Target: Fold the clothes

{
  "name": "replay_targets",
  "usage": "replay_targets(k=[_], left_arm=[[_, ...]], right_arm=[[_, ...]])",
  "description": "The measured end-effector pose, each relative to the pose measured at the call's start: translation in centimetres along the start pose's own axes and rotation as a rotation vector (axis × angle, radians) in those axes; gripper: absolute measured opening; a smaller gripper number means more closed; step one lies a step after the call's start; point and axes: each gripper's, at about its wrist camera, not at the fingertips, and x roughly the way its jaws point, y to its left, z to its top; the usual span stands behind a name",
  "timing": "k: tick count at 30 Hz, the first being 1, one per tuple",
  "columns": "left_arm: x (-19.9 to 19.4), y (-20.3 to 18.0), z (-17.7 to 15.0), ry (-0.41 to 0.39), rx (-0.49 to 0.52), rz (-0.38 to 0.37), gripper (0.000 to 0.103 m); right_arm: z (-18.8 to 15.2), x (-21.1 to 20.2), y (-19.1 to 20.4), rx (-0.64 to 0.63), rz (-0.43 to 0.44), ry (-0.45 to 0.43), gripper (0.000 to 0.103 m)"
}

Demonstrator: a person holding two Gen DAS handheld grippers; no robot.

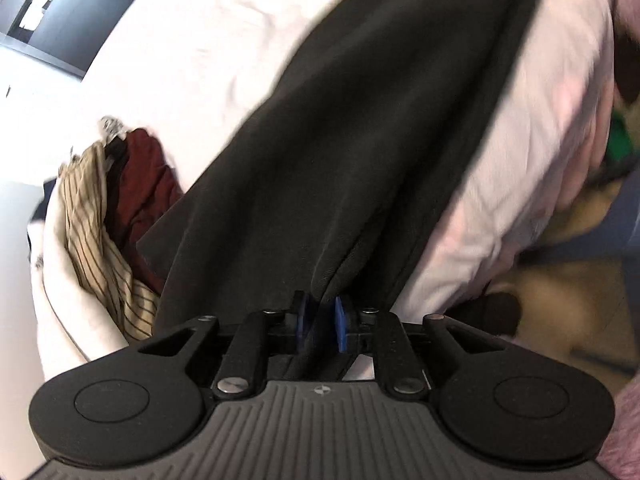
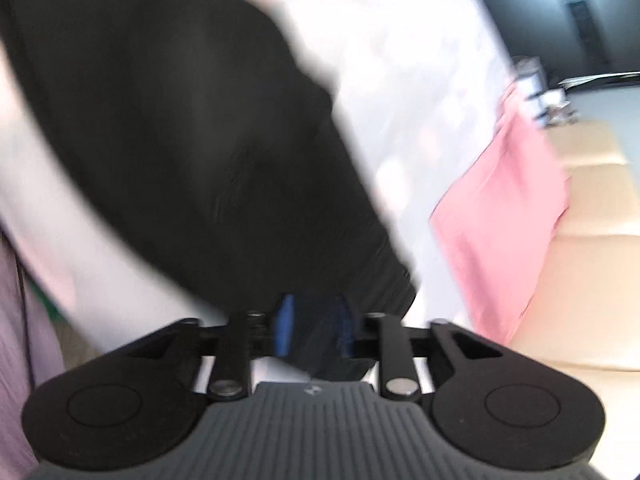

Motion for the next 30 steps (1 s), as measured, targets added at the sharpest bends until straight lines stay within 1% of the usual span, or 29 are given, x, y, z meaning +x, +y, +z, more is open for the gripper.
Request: replay_targets(k=[2, 3, 5, 6, 7, 9, 10, 12, 14, 15, 18, 20, 23, 25, 27, 29, 30], left_arm=[[-1.4, 2.2, -0.4, -0.056, -0.113, -0.062, 0.016], [-2.1, 3.3, -0.7, -0.085, -0.171, -0.092, 0.017], [-3.2, 5.5, -1.3, -0.125, -0.277, -0.126, 0.024], [-3.6, 6.5, -1.6, -0.139, -0.321, -0.127, 0.028], [-4.0, 7.5, -1.8, -0.150, -0.357, -0.123, 0.028], [-4.3, 9.0, -2.0, -0.164, -0.400, -0.081, 0.028], [-4.2, 9.8, -1.9, -0.172, -0.424, -0.058, 0.028], [-3.7, 11.3, -1.7, -0.192, -0.486, -0.039, 0.029], [-2.6, 13.1, -1.2, -0.215, -0.528, -0.025, 0.037], [-1.9, 14.0, -0.9, -0.227, -0.529, -0.013, 0.044], [0.6, 15.8, 0.8, -0.240, -0.481, 0.009, 0.045], [2.5, 16.3, 2.2, -0.219, -0.415, 0.020, 0.045], [5.0, 15.5, 3.6, -0.201, -0.271, 0.028, 0.046], [6.5, 14.6, 4.1, -0.200, -0.177, 0.010, 0.049], [7.9, 13.9, 4.3, -0.182, -0.116, -0.015, 0.049], [9.1, 13.7, 4.3, -0.156, -0.110, -0.042, 0.049], [9.6, 13.8, 4.2, -0.151, -0.122, -0.057, 0.047]], right_arm=[[2.2, -1.6, -0.2, 0.085, 0.027, -0.121, 0.035], [3.3, -2.2, 0.1, 0.116, 0.054, -0.182, 0.037], [5.6, -3.0, 1.1, 0.143, 0.107, -0.278, 0.037], [6.8, -3.2, 2.0, 0.137, 0.129, -0.311, 0.037], [7.9, -3.3, 2.8, 0.127, 0.150, -0.343, 0.037], [10.1, -3.2, 4.5, 0.114, 0.194, -0.393, 0.037], [11.0, -3.1, 5.2, 0.110, 0.215, -0.408, 0.037], [12.6, -2.9, 6.7, 0.093, 0.256, -0.426, 0.037], [14.1, -3.8, 8.2, 0.059, 0.290, -0.435, 0.037], [14.9, -4.2, 8.7, 0.038, 0.292, -0.435, 0.038], [16.8, -5.4, 9.4, 0.014, 0.293, -0.434, 0.040], [17.1, -5.7, 9.5, 0.037, 0.313, -0.430, 0.041], [17.6, -4.7, 9.5, 0.055, 0.337, -0.416, 0.042], [17.8, -4.0, 9.6, 0.049, 0.343, -0.404, 0.043], [17.9, -3.2, 9.7, 0.043, 0.356, -0.403, 0.043], [18.3, -2.4, 9.7, 0.046, 0.377, -0.406, 0.044], [18.4, -2.1, 9.8, 0.052, 0.385, -0.404, 0.044]])
